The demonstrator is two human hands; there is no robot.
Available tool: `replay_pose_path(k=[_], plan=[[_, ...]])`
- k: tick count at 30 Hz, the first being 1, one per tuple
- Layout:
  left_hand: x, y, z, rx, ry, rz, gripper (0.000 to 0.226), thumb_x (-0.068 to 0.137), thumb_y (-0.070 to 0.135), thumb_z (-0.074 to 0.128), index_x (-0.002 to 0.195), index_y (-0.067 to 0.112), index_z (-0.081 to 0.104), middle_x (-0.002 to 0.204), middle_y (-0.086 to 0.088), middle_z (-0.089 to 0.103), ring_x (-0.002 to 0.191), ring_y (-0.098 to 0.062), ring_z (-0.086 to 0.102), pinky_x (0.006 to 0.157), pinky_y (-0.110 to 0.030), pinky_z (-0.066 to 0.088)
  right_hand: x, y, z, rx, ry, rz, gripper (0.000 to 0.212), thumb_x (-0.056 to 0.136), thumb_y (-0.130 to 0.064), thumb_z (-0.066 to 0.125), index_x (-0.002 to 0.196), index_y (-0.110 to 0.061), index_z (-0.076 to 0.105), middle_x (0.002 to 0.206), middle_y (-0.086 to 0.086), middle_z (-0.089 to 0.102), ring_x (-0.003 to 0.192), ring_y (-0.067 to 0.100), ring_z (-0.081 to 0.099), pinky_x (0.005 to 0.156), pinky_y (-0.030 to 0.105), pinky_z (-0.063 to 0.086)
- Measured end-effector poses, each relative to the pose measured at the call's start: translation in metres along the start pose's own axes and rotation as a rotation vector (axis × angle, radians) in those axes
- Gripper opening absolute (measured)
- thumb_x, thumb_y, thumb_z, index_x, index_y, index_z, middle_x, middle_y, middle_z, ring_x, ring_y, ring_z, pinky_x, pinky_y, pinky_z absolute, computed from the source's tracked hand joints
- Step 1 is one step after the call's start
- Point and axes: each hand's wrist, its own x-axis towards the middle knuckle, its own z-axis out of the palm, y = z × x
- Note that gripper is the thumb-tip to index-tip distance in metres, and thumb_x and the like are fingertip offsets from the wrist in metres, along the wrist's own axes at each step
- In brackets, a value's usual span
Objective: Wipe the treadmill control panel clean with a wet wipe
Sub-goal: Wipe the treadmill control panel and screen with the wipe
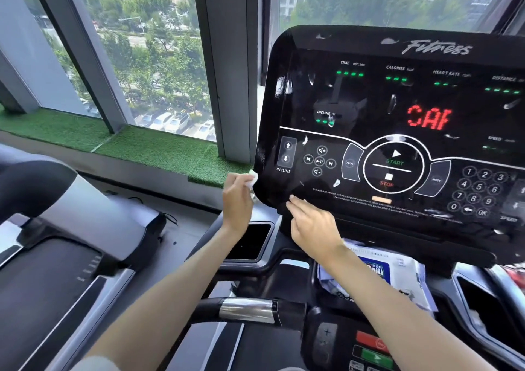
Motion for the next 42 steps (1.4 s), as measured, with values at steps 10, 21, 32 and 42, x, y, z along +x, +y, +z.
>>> replay_pose_path(k=[10,21,32,42], plan=[[0.027,0.007,-0.001,0.035,-0.101,0.24,0.024,0.083,-0.013,0.053,0.095,0.003,0.066,0.085,-0.008,0.055,0.079,-0.022,0.053,0.071,-0.029,0.048,0.003,-0.002,0.0,-0.007,-0.057,0.025,0.026,0.053,0.003,0.069,0.077,-0.007,0.073,0.094,0.006,0.073,0.075,0.016,0.071,0.047,0.022,0.053],[0.081,0.066,0.005,-0.115,0.076,0.097,0.02,0.088,-0.003,0.052,0.099,0.004,0.067,0.089,0.0,0.051,0.077,-0.011,0.049,0.072,-0.013,0.039,0.056,0.009,-0.04,-0.119,0.17,-0.001,0.049,0.063,0.005,0.056,0.112,0.005,0.063,0.12,0.018,0.062,0.113,0.027,0.058,0.102,0.034,0.04],[0.206,0.172,0.013,-0.256,0.335,-0.097,0.021,0.089,-0.003,0.043,0.089,-0.002,0.064,0.083,-0.006,0.045,0.071,-0.002,0.041,0.067,-0.011,0.034,0.114,0.083,-0.121,-0.368,0.162,0.217,0.072,0.066,0.013,0.054,0.136,0.009,0.035,0.143,0.028,0.034,0.135,0.037,0.031,0.111,0.045,0.024],[0.203,0.189,0.024,-0.241,0.339,-0.032,0.022,0.091,-0.003,0.048,0.102,0.005,0.066,0.094,0.0,0.047,0.084,-0.016,0.053,0.085,-0.032,0.05,0.119,0.101,-0.124,-0.471,0.08,0.134,0.074,0.054,0.006,0.062,0.126,0.012,0.048,0.135,0.029,0.044,0.127,0.038,0.044,0.106,0.052,0.033]])
